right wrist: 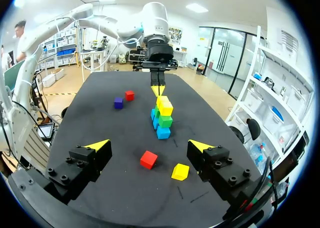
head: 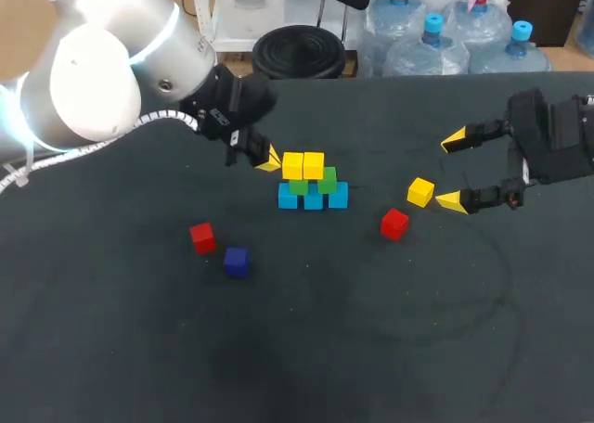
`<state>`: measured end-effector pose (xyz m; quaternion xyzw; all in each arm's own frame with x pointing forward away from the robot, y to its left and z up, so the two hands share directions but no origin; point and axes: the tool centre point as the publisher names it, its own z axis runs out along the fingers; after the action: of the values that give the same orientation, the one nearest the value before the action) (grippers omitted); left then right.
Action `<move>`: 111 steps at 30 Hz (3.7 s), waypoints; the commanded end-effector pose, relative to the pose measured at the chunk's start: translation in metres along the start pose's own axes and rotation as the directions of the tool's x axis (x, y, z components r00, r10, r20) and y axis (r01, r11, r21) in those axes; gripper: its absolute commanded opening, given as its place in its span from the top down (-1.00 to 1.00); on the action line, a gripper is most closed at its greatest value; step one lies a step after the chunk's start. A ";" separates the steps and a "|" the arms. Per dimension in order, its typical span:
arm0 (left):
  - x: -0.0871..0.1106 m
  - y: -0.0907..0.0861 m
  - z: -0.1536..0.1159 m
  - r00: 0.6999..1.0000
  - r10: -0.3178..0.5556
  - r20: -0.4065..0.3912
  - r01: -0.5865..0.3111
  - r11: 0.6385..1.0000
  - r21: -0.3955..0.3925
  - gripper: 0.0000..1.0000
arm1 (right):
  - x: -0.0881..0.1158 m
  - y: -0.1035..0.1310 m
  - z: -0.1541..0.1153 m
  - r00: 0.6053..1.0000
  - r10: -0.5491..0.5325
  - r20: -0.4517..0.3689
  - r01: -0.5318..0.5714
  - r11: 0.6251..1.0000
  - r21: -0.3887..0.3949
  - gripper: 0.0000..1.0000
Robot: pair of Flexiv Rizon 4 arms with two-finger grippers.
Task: Place the blue cubes, place green cubes on the blue cubes, place the yellow cubes on the green cubes, then place the red cubes on the yellow cubes, and place purple cube on the red cubes.
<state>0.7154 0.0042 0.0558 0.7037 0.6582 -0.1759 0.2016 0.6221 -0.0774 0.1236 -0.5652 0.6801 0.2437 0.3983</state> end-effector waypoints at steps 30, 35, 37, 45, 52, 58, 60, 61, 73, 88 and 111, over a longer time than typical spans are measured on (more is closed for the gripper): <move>-0.002 0.006 0.002 1.000 0.008 -0.005 -0.008 1.000 0.004 1.00 | 0.000 0.000 0.000 1.000 0.000 -0.002 0.000 1.000 0.001 -1.00; -0.002 0.006 0.003 1.000 0.008 -0.007 -0.008 1.000 0.006 1.00 | 0.000 0.000 0.000 1.000 0.000 -0.002 0.000 1.000 0.001 -1.00; -0.002 0.005 0.003 1.000 0.008 -0.007 -0.008 1.000 0.007 1.00 | 0.000 0.000 0.000 1.000 0.000 -0.002 0.000 1.000 0.001 -1.00; 0.001 0.003 0.000 1.000 0.003 -0.022 -0.003 1.000 0.005 1.00 | 0.000 0.000 0.000 1.000 0.000 -0.002 0.000 1.000 0.001 -1.00; 0.006 0.004 -0.014 0.999 -0.005 -0.036 0.004 1.000 -0.023 1.00 | 0.000 0.000 0.000 1.000 0.000 -0.002 0.000 1.000 0.001 -1.00; 0.006 0.006 -0.035 1.000 -0.006 -0.026 0.005 0.998 -0.065 0.36 | 0.000 0.000 0.000 1.000 0.000 -0.002 0.000 1.000 0.001 -1.00; 0.007 0.006 -0.042 1.000 -0.007 -0.013 0.006 0.997 -0.080 0.15 | 0.000 0.000 0.000 1.000 0.000 -0.002 0.000 1.000 0.001 -1.00; 0.008 0.006 -0.046 1.000 -0.006 -0.006 0.006 0.996 -0.085 0.06 | 0.000 0.000 0.000 1.000 0.000 -0.002 0.000 1.000 0.001 -1.00; 0.014 0.000 -0.095 0.987 -0.014 0.157 0.039 0.986 -0.161 -1.00 | 0.000 0.000 0.000 1.000 0.000 -0.002 0.000 1.000 0.001 -1.00; 0.030 -0.022 -0.147 0.960 0.026 0.277 0.033 0.978 -0.206 -1.00 | 0.000 0.000 0.000 1.000 0.000 -0.002 0.000 1.000 0.001 -1.00; 0.027 -0.021 -0.168 0.957 0.085 0.278 -0.014 0.969 -0.248 -1.00 | 0.000 0.000 0.000 1.000 0.000 -0.002 0.000 1.000 0.001 -1.00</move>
<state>0.6932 0.1144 0.1846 0.6569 0.6220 -0.1889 0.3822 0.6221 -0.0774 0.1236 -0.5652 0.6801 0.2437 0.3983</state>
